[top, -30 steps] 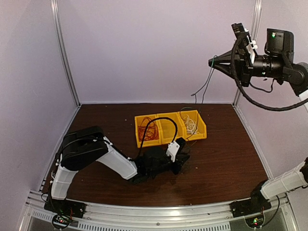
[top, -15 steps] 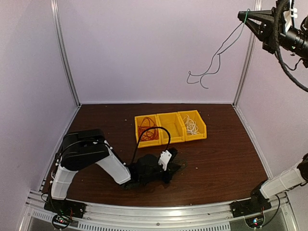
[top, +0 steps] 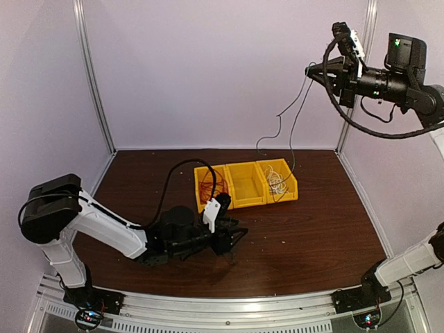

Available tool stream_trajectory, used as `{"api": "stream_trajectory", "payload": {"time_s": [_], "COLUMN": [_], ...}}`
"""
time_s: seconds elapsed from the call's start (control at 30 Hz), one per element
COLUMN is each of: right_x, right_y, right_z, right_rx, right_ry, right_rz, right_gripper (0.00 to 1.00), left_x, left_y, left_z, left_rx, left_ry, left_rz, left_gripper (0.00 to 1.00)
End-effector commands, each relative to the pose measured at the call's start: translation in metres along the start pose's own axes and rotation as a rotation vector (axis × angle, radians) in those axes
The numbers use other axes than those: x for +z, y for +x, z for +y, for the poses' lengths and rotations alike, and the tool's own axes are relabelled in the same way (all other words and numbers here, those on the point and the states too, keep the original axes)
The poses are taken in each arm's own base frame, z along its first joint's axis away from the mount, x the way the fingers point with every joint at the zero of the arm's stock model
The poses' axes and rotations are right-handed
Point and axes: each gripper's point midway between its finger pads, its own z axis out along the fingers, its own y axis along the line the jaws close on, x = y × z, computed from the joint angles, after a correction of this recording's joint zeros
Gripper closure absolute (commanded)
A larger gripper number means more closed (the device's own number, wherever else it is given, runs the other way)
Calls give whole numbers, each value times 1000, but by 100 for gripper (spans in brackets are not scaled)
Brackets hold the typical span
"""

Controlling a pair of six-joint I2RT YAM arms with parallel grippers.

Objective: Untangle the cables
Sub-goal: Untie one of the twisted cables from the twisted cables, then place the untangled cable in the bin.

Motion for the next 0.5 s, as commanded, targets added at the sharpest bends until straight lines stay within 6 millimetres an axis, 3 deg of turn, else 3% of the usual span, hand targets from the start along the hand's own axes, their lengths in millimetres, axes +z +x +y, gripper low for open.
{"api": "stream_trajectory", "payload": {"time_s": [0.0, 0.27, 0.47], "right_x": [3, 22, 42], "right_y": [14, 52, 65], "right_z": [1, 8, 4], "right_rx": [8, 57, 104], "right_ry": [7, -31, -50], "right_rz": [6, 66, 67], "right_gripper": [100, 100, 100], "left_x": [-17, -41, -57], "left_y": [15, 6, -23], "left_z": [8, 11, 22], "left_rx": [37, 129, 120], "left_ry": [-69, -114, -200], "left_rz": [145, 252, 263], "left_gripper": [47, 28, 22]}}
